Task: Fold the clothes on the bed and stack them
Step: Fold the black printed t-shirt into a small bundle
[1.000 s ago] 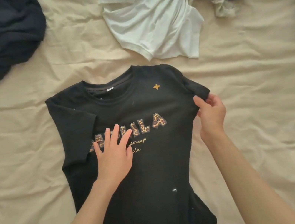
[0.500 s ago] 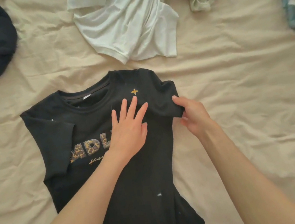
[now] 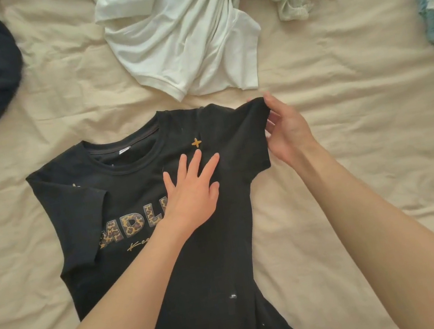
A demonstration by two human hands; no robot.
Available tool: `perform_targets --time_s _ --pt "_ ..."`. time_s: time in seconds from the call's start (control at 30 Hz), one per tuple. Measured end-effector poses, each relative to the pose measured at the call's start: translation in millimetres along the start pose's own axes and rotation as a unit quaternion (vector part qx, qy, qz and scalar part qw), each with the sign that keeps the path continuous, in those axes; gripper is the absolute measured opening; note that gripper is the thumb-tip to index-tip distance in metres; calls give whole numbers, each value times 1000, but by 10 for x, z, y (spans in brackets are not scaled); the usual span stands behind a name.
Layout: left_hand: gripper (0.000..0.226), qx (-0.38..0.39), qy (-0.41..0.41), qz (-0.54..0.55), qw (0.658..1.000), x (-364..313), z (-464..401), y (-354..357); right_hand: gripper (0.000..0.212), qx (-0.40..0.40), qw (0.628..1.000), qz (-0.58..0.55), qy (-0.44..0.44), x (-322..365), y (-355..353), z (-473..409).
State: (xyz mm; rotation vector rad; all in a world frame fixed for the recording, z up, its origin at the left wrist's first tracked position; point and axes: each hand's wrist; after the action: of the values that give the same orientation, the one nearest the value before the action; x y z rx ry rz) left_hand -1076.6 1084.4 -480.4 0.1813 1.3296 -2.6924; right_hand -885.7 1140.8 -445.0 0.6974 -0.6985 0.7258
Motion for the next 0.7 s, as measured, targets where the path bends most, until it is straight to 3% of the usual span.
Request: perform_targets --time_s 0.13,0.27,0.37,0.5,0.57,0.6,0.63,0.7 --pt "59 -9 3 -5 1000 -6 -9 -1 12 -61 978 182 -84 -151 -155 21" --pt "60 -54 49 -39 997 -69 36 29 40 -75 960 264 -57 -269 -325 145" --pt "56 -11 69 -51 996 -156 44 69 41 -61 938 340 -19 -375 -394 251" --pt "50 16 65 -20 998 -208 -23 10 12 -62 961 260 70 -338 -302 328" --pt "46 44 29 105 993 -230 -80 -110 14 -59 969 241 -2 -339 -187 346" --pt "44 66 -16 213 975 -235 -98 -199 14 -41 958 273 -76 -352 -110 389" --pt "44 87 -72 338 934 -230 -110 -299 18 -11 931 328 -159 -370 -28 461" --pt "52 138 -164 566 796 -173 -124 -495 29 109 827 454 -313 -435 97 624"
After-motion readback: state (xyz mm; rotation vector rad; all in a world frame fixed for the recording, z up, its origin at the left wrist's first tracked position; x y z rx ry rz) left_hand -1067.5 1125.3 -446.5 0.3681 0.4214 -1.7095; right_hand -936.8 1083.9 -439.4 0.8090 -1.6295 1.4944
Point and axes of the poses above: each hand's wrist, its own z-axis away from the middle knuckle, its own y-axis out of the palm, x = y × z, and after that the axes turned 15 degrees about -y, right-handed
